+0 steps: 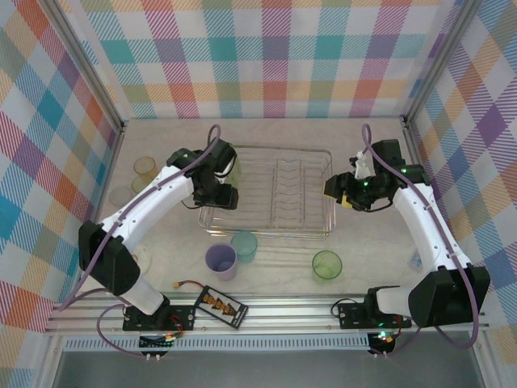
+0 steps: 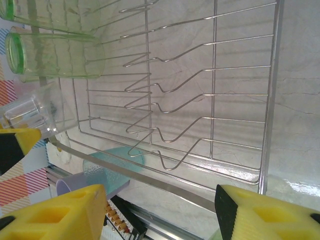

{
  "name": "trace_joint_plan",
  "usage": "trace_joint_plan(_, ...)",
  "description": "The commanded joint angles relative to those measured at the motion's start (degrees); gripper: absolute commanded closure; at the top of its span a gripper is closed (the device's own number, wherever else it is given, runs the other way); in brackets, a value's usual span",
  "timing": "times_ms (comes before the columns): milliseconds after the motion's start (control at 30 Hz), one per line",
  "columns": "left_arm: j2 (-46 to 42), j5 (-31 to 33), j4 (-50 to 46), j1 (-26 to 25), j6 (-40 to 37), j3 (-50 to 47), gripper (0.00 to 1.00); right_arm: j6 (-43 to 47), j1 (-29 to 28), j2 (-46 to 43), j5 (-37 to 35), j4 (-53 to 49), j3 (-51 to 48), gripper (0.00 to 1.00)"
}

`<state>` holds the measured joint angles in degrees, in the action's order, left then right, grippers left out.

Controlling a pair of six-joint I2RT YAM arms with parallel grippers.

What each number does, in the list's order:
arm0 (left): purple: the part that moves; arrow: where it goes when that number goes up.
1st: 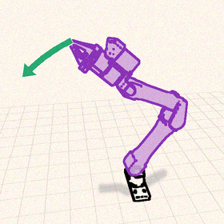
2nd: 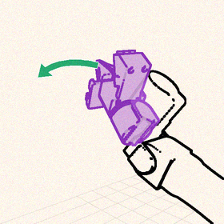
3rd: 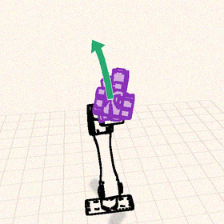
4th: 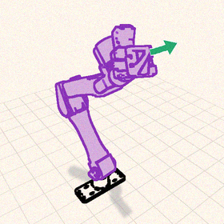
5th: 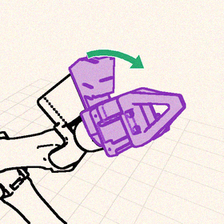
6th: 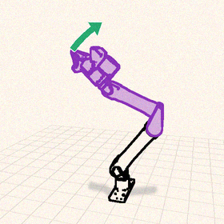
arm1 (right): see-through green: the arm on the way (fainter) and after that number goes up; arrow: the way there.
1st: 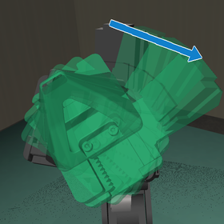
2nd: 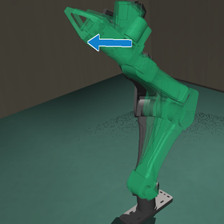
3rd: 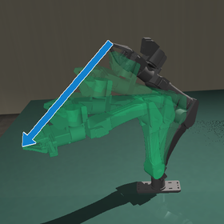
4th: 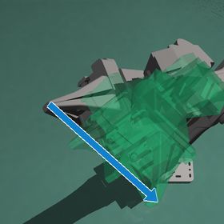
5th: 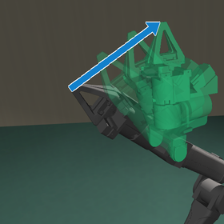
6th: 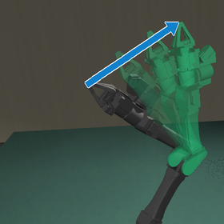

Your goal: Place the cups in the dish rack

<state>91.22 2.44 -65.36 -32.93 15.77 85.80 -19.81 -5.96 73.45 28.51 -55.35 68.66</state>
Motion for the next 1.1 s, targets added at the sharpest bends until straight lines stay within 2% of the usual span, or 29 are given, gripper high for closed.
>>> trace_joint_plan(0,2.84,1.86,-2.63,-0.43,1.19,2.72,0.84,2.04,-0.03,0.38,1.28,-1.34,-0.23,0.4)
trace_joint_plan(367,11.25,9.81,-7.32,-0.73,3.48,5.52,0.83,2.65,0.0,1.12,0.7,-1.82,-0.99,0.4)
trace_joint_plan(567,14.42,8.98,-6.84,-0.73,3.52,5.25,0.79,2.86,-0.02,1.54,2.93,-1.25,-1.67,0.4)
trace_joint_plan(767,17.15,8.11,-6.34,-0.82,3.67,6.11,0.73,3.03,-0.02,0.69,1.17,-1.75,-2.34,0.4)
trace_joint_plan(967,19.91,8.43,-6.69,-0.91,3.56,7.08,0.6,3.36,-0.02,0.38,0.45,-2.3,-2.48,0.4)
trace_joint_plan(1067,21.35,9.77,-7.05,-1.21,3.43,7.93,0.6,3.33,-0.01,0.54,0.47,-2.22,-2.35,0.4)
